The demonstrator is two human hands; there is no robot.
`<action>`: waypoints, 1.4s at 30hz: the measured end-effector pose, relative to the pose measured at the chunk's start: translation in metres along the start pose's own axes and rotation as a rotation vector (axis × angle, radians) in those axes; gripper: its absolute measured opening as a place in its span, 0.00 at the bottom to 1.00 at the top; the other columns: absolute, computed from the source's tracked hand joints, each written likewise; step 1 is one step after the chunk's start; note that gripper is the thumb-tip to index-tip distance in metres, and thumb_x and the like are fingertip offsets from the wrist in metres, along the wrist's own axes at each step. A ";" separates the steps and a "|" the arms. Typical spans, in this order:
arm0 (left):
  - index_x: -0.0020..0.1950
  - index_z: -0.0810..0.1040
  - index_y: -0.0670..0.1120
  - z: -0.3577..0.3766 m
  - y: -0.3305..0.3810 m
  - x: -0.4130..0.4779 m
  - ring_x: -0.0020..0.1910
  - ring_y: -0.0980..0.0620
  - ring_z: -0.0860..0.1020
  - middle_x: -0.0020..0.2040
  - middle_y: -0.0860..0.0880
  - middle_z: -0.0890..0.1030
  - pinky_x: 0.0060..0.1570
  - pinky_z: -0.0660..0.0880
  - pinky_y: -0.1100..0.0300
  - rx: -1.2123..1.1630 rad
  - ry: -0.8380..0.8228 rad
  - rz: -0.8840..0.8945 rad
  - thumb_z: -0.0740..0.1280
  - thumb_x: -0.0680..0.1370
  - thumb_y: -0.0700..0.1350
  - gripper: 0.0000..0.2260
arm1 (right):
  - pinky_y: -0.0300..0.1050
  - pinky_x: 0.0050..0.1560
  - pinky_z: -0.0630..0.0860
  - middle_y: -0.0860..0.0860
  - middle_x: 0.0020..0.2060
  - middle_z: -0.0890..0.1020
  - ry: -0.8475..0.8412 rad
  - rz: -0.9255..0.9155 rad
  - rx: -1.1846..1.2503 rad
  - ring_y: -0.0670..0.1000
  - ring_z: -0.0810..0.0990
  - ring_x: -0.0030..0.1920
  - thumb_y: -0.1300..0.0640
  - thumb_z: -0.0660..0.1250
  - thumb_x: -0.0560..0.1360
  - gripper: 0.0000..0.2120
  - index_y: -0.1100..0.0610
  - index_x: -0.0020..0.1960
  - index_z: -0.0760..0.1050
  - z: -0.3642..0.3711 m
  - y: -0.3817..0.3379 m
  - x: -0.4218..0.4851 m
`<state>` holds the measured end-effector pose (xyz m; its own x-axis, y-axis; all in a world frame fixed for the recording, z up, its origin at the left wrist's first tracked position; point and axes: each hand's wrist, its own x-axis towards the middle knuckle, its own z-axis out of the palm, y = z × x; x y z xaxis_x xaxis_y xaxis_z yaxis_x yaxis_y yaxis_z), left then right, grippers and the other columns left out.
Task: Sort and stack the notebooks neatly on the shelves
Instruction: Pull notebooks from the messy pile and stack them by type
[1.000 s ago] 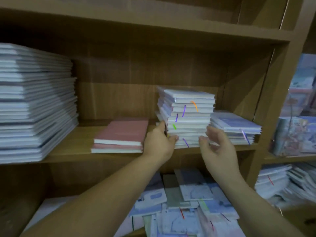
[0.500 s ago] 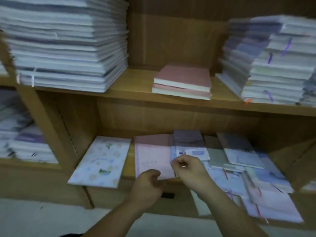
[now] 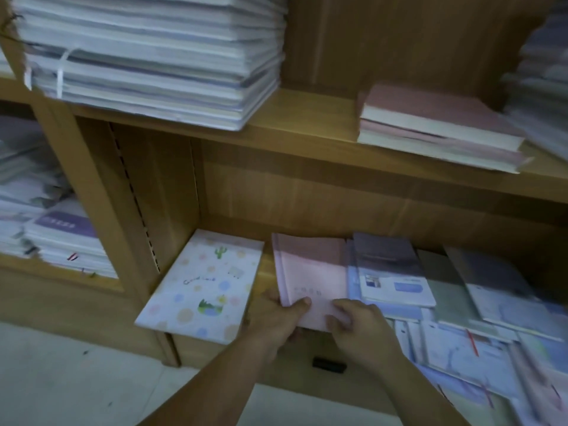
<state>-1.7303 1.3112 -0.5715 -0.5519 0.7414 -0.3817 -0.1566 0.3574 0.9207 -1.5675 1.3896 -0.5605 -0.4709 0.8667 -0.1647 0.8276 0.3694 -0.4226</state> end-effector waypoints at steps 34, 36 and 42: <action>0.55 0.84 0.50 -0.152 0.000 -0.062 0.48 0.55 0.82 0.49 0.55 0.85 0.50 0.82 0.50 0.268 0.230 0.318 0.63 0.83 0.54 0.12 | 0.46 0.54 0.76 0.47 0.58 0.80 0.025 0.066 0.888 0.48 0.79 0.54 0.62 0.66 0.81 0.21 0.48 0.71 0.68 0.022 -0.097 -0.036; 0.49 0.84 0.50 -0.169 0.002 -0.054 0.42 0.57 0.80 0.43 0.55 0.84 0.47 0.80 0.53 0.200 0.319 0.292 0.65 0.83 0.52 0.11 | 0.46 0.50 0.77 0.46 0.56 0.79 -0.015 0.075 0.895 0.49 0.79 0.54 0.58 0.65 0.82 0.19 0.47 0.71 0.68 0.032 -0.122 -0.025; 0.51 0.84 0.46 -0.222 -0.019 -0.023 0.46 0.45 0.84 0.46 0.44 0.85 0.49 0.83 0.45 0.067 0.446 0.102 0.71 0.75 0.55 0.14 | 0.56 0.66 0.77 0.48 0.69 0.76 -0.087 -0.036 0.723 0.52 0.77 0.66 0.51 0.67 0.81 0.21 0.46 0.73 0.69 0.060 -0.149 0.000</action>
<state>-1.8968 1.1615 -0.5625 -0.8627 0.4629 -0.2039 -0.0383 0.3422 0.9389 -1.7096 1.3144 -0.5510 -0.5419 0.8171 -0.1968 0.4163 0.0575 -0.9074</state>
